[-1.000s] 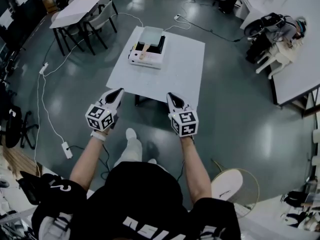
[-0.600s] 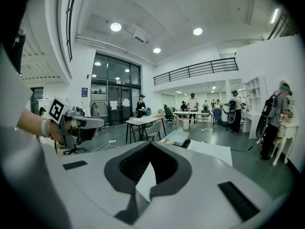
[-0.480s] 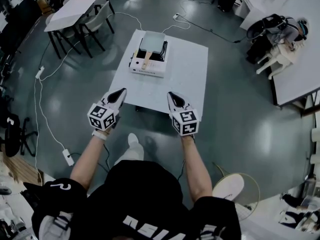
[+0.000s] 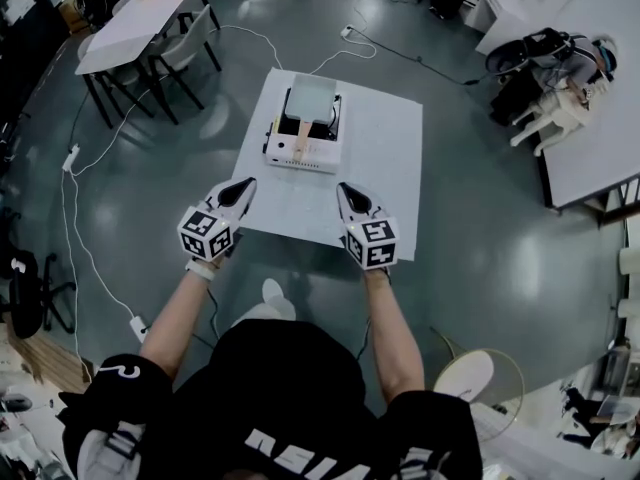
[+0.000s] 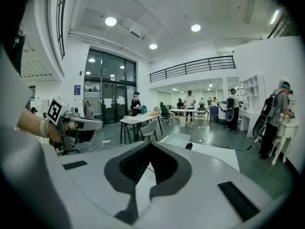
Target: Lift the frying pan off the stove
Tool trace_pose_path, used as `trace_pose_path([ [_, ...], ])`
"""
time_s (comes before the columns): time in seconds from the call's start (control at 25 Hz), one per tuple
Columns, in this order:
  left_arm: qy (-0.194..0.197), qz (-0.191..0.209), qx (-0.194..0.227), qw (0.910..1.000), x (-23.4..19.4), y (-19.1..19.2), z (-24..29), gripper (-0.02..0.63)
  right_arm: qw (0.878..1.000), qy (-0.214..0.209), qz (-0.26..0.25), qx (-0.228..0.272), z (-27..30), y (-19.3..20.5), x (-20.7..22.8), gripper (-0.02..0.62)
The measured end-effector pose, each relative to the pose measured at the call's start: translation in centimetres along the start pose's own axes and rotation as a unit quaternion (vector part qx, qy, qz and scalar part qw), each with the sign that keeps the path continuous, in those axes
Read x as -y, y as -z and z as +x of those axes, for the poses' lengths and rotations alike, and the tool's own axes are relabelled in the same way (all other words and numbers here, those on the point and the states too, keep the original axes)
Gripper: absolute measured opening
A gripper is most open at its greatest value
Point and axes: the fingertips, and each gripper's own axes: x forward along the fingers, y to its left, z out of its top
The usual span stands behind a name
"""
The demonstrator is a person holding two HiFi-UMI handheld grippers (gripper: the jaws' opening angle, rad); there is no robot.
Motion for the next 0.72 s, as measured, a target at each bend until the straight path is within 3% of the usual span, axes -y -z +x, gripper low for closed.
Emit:
trace_pose_path([
  [0.32, 0.036, -0.004, -0.014, 0.9992, -4.9, 0.2, 2.1, -0.002, 0.999, 0.03, 0.009, -0.009, 5.2, -0.9, 0.5, -0.006],
  [0.72, 0.06, -0.022, -0.022, 0.9977, -7.2, 1.2, 4.0, -0.002, 0.999, 0.038, 0.002, -0.021, 8.7, -1.4, 1.1, -0.006],
])
